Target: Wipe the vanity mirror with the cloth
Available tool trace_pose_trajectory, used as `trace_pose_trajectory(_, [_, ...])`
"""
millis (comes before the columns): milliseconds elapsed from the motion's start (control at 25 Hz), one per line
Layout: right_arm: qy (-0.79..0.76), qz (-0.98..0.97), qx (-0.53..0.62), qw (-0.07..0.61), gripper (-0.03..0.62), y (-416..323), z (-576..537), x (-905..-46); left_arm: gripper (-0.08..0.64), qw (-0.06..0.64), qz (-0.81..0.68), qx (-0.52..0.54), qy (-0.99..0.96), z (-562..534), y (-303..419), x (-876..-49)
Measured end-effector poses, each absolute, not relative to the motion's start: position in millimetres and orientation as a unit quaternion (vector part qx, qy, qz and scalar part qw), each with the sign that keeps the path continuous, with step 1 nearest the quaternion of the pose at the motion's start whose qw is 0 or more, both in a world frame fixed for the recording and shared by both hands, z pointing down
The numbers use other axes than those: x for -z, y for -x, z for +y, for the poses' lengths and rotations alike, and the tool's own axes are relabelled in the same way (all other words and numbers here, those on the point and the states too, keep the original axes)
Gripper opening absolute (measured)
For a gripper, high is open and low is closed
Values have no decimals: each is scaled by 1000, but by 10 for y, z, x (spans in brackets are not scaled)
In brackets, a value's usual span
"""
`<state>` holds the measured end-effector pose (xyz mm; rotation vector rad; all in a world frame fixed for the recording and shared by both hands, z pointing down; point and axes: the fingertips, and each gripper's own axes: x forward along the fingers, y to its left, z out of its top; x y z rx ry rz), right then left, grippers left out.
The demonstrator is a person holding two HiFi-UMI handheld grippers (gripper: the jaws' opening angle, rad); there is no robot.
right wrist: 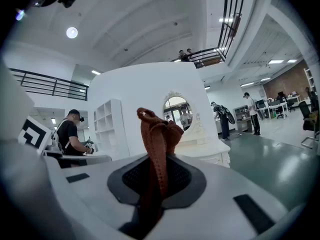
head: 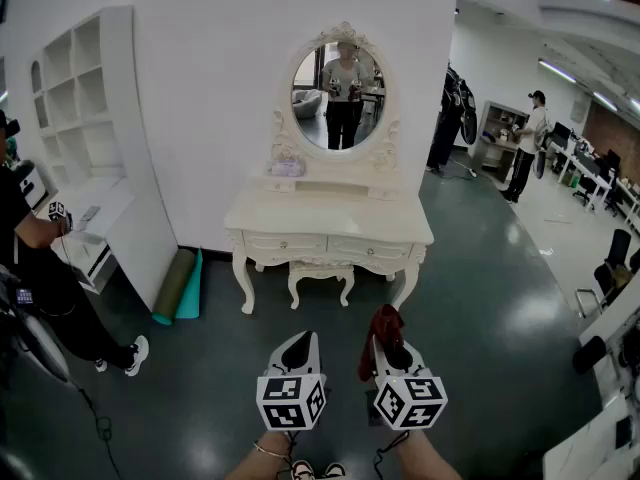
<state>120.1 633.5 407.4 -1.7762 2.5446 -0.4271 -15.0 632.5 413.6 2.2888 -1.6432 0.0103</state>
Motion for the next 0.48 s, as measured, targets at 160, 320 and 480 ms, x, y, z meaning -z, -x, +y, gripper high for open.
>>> trace_pose_trajectory(160, [567, 812, 138, 3, 60, -1170, 6300, -4081, 3, 164, -575, 1, -801, 6284, 196, -4116])
trace_pose_trajectory(320, [570, 810, 138, 2, 60, -1134, 6281, -4102, 3, 162, -575, 2, -802, 6256, 245, -4129])
trace_pose_trajectory(480, [574, 805, 146, 16, 61, -1094, 6232, -4106, 3, 160, -574, -1, -803, 6217, 330, -4156])
